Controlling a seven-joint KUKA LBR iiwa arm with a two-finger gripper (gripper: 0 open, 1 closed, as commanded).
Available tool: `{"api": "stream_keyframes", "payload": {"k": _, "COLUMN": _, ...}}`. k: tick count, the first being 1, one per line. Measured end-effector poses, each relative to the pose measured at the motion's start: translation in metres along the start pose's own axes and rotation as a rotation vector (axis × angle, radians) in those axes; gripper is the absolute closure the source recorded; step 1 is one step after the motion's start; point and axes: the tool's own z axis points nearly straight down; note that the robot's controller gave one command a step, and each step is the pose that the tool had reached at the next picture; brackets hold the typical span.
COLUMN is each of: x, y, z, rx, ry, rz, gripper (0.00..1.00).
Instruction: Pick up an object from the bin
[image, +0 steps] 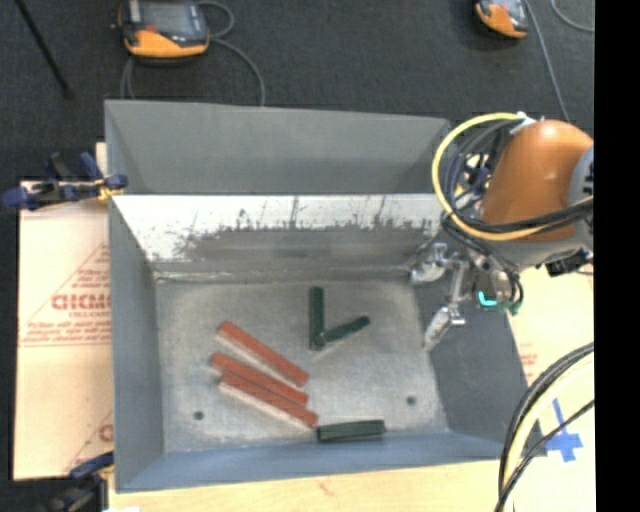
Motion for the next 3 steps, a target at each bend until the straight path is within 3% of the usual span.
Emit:
{"api": "stream_keyframes", "payload": {"k": 1, "x": -0.002, "y": 0.0, "z": -0.005, "rx": 0.001, "ry": -0.007, "rz": -0.002, "gripper": 0.0}}
{"api": "stream_keyframes", "payload": {"k": 2, "x": -0.023, "y": 0.019, "z": 0.035, "rx": 0.004, "ry": -0.015, "rz": -0.053, "gripper": 0.0}}
{"api": "stream_keyframes", "payload": {"k": 3, "x": 0.0, "y": 0.064, "z": 0.086, "rx": 0.003, "ry": -0.002, "rz": -0.145, "gripper": 1.0}}
